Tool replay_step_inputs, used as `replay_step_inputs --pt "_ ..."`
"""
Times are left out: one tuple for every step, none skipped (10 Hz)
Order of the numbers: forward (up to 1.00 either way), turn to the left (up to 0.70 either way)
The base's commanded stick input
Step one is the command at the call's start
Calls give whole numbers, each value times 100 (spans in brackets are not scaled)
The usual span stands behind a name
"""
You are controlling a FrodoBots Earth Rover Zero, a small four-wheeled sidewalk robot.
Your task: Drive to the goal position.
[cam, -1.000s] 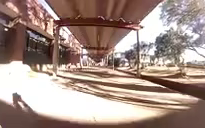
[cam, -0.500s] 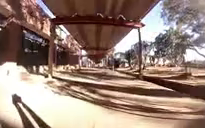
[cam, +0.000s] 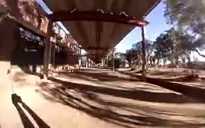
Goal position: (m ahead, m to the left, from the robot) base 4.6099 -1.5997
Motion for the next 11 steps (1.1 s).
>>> replay_step_inputs --pt "70 0" --pt "70 0" --pt "70 0" --pt "70 0" --pt "70 0" --pt "70 0" --pt "70 0" --pt "70 0" --pt "70 0" --pt "70 0" --pt "70 0"
